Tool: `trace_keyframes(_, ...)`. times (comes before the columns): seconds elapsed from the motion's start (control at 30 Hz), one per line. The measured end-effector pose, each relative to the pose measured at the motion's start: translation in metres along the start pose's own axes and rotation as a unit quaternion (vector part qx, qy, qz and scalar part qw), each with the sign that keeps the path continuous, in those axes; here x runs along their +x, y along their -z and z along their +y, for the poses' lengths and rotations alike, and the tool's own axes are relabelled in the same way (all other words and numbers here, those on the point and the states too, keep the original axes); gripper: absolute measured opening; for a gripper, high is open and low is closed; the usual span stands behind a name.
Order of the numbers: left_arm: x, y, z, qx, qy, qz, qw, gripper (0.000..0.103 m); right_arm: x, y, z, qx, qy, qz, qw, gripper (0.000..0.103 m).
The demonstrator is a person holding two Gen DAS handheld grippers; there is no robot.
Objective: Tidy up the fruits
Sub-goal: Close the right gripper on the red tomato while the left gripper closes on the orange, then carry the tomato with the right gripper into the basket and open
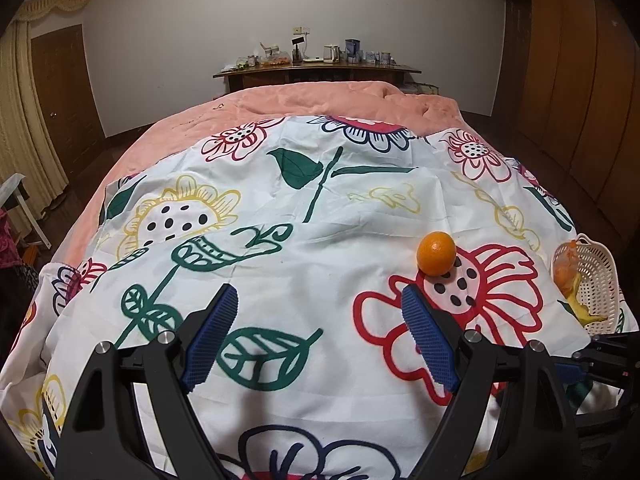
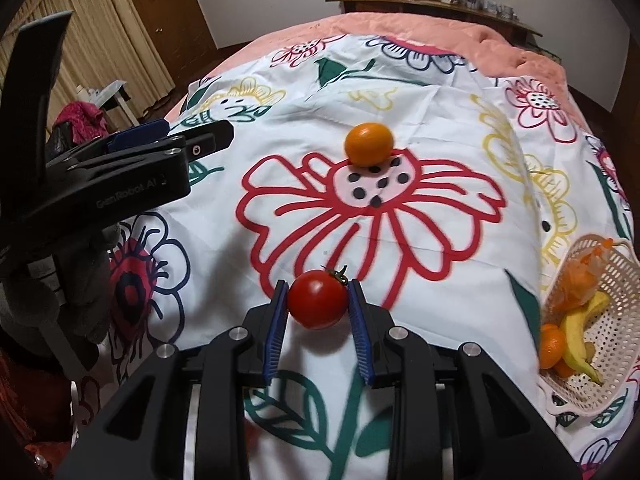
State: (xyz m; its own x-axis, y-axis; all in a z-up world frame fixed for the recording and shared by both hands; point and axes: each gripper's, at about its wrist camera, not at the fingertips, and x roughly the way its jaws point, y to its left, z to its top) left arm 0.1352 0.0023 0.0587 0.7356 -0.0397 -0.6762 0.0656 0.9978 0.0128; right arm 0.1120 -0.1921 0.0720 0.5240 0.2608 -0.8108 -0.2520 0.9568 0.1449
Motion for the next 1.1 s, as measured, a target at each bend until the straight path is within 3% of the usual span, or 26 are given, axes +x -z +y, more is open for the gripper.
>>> trace_keyframes(0.27,0.014,-0.016,-0.018,0.000,0.038,0.019,0.9991,0.085,-0.012,0.004,-0.019,0.023,-0.002,-0.015,1.000,0.030)
trace_keyframes(0.5,0.052,-0.035,-0.040,-0.009,0.083,0.064,0.9945,0.085,-0.017,0.011,-0.030,0.036,-0.005,-0.022,0.999,0.030)
trace_keyframes(0.73,0.084,-0.040,-0.064,0.004,0.094,0.098,0.9908,0.085,-0.017,0.015,-0.038,0.045,-0.016,-0.023,0.999,0.030)
trace_keyframes(1.1,0.108,-0.035,-0.077,0.027,0.118,0.126,0.9847,0.057,-0.016,0.019,-0.042,0.049,-0.023,-0.023,0.998,0.030)
